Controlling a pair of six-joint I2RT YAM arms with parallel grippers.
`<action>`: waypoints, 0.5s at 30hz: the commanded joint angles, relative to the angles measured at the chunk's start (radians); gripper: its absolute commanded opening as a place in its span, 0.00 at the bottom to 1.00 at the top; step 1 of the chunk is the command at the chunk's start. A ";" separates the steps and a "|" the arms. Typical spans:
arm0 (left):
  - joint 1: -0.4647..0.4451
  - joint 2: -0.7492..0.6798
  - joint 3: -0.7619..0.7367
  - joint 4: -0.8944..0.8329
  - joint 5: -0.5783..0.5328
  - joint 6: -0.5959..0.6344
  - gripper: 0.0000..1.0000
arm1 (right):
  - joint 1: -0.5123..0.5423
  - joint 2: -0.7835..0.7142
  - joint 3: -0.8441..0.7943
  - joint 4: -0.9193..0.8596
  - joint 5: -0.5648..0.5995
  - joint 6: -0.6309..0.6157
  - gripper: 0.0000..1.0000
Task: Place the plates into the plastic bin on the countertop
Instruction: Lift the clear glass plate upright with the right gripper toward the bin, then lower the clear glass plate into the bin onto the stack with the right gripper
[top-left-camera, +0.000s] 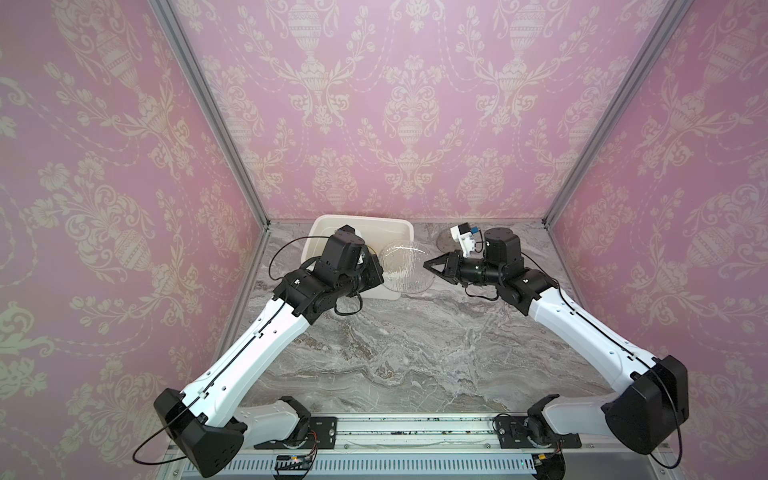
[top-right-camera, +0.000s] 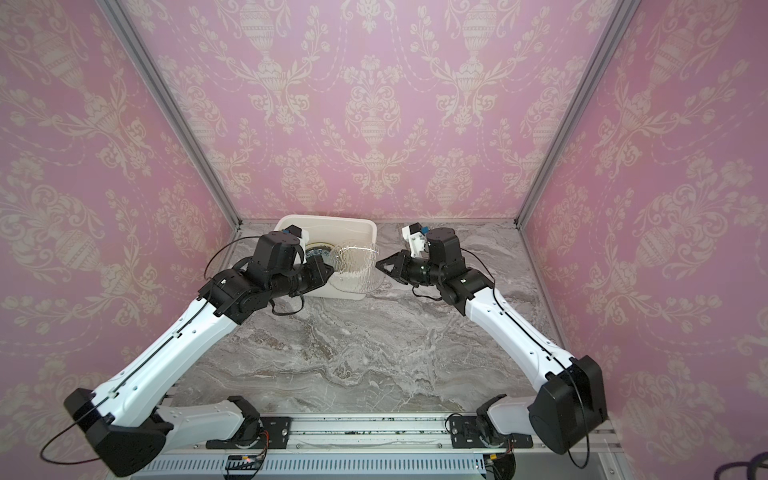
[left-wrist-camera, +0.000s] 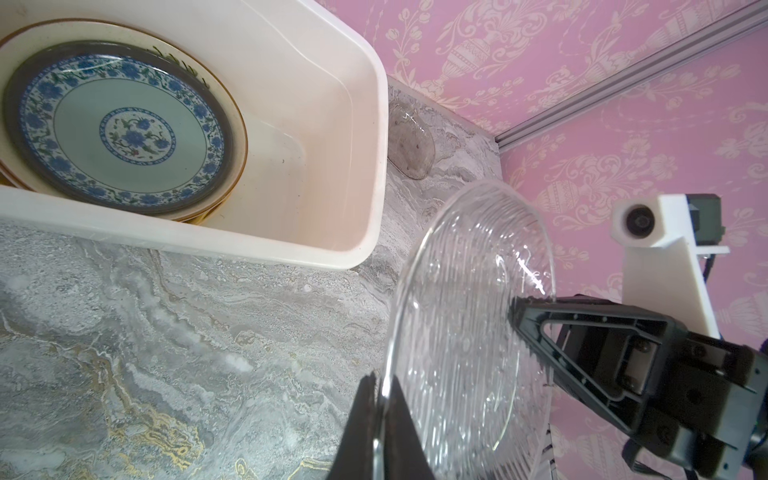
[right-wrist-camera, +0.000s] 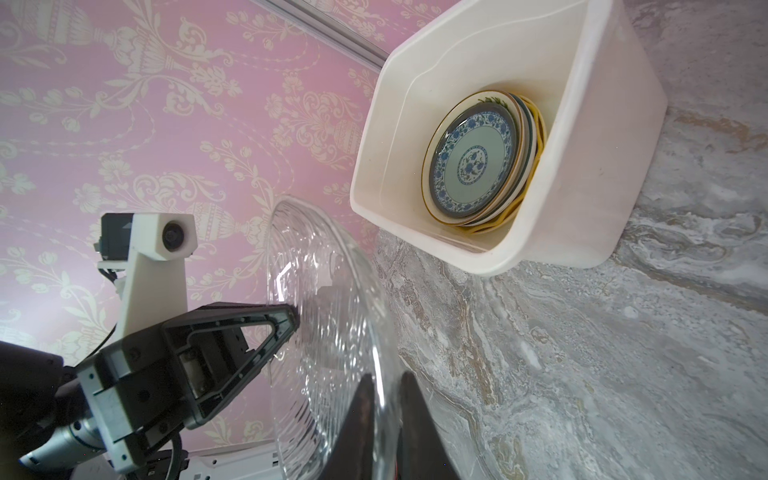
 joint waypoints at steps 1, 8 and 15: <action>0.002 -0.047 -0.011 0.037 -0.061 -0.027 0.00 | 0.011 0.015 0.061 -0.034 0.054 -0.013 0.05; 0.002 -0.126 -0.042 0.093 -0.134 0.046 0.30 | 0.036 0.071 0.162 -0.138 0.106 -0.045 0.00; 0.002 -0.247 0.013 -0.035 -0.392 0.241 0.67 | 0.054 0.223 0.327 -0.188 0.168 -0.030 0.00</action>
